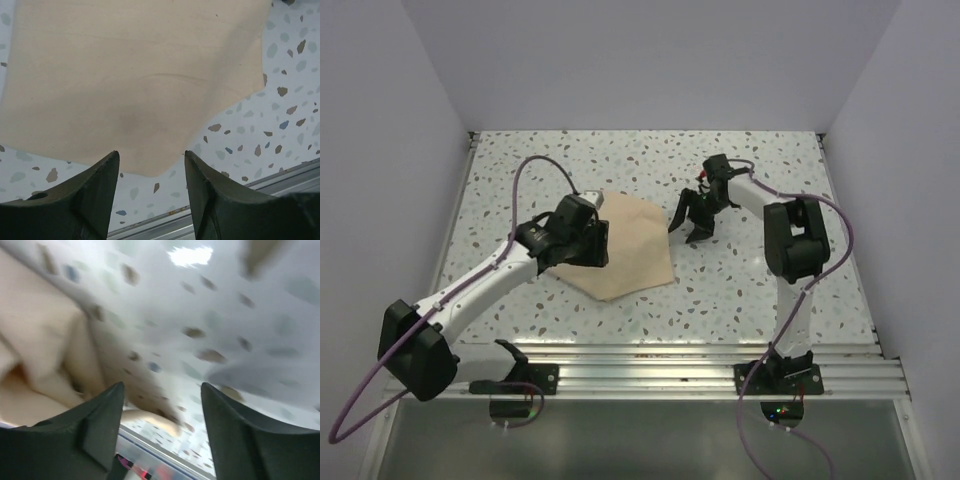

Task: Prepare the surgical pack

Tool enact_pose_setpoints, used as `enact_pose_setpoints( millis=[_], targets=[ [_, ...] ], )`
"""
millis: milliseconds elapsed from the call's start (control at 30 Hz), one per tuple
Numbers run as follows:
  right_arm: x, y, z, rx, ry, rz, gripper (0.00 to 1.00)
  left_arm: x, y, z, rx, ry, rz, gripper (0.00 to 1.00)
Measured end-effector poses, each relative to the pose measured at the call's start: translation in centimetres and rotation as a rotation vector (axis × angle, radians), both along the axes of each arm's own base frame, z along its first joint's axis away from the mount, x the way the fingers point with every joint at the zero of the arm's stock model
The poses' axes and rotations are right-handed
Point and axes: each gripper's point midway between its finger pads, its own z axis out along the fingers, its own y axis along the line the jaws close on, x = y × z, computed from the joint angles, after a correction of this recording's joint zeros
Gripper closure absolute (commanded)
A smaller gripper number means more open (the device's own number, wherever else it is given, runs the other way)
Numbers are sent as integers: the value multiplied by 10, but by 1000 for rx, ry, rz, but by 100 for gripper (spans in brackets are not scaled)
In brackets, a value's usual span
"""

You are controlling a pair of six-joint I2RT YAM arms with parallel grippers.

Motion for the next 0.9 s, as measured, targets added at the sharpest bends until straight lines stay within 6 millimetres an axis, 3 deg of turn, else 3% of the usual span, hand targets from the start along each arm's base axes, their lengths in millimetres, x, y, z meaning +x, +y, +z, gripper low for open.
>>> enact_pose_setpoints(
  millis=[100,167,267,400,500,700,900],
  targets=[
    [-30,-32,-12,-77,40,12,23,-10,-24,-10,69,7,-68,41],
    [-52,-48,-11,-122,51,26,11,-15,-34,-19,117,31,-80,40],
    [-85,-63,0,-155,33,63,1,-14,-45,-32,212,51,-86,38],
    [-116,-71,18,-151,-25,89,1,-7,-67,-38,346,29,-126,36],
    [-135,-74,20,-136,-42,89,1,-1,-81,-48,430,6,-155,33],
    [-165,-76,10,-109,-9,78,1,1,-64,-72,628,24,-160,32],
    [-164,-72,15,-76,-50,74,1,5,-48,-80,743,17,-146,35]
  ],
)
